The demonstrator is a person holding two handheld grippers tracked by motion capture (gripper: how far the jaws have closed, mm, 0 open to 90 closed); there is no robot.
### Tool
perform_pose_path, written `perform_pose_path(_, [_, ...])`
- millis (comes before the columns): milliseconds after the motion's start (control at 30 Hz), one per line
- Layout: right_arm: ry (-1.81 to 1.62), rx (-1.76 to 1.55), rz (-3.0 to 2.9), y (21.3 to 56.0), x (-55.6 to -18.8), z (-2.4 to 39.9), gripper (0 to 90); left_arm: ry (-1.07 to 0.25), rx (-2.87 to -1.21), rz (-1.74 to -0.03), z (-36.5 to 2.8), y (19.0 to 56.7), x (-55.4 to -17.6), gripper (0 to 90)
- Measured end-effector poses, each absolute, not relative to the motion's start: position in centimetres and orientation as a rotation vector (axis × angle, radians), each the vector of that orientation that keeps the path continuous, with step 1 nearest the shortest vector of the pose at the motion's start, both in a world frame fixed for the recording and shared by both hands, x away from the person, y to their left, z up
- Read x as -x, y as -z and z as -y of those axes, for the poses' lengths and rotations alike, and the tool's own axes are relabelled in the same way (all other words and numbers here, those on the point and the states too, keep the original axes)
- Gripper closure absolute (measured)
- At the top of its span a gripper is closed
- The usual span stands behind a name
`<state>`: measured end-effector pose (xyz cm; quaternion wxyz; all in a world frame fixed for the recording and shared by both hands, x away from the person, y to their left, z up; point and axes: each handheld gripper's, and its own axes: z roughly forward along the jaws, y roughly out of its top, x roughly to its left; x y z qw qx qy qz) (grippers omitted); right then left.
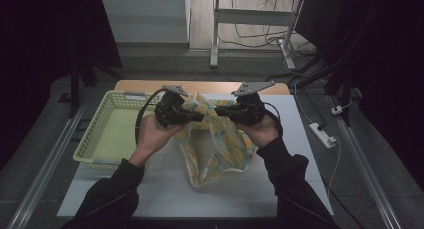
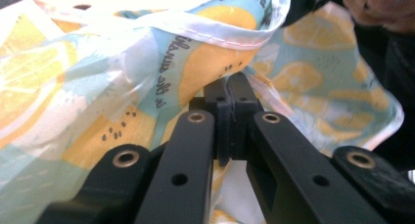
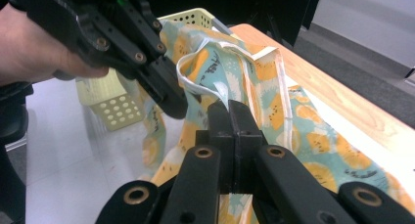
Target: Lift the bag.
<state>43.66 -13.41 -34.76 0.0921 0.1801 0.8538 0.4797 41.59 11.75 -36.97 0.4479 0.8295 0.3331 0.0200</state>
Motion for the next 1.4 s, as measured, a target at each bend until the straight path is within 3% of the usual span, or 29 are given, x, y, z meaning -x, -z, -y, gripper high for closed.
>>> perform_pose_path(1000, [-1.488, -0.428, -2.385, 26.4, -42.9, 12.8, 89.7, -0.147, -1.911, -0.776, -13.5, 26.1, -44.0, 89.5])
perform_pose_path(1400, [-1.519, -0.385, -2.330, 23.5, -42.1, 12.6, 89.7, -0.155, -1.847, -0.732, -14.0, 24.0, -44.0, 89.4])
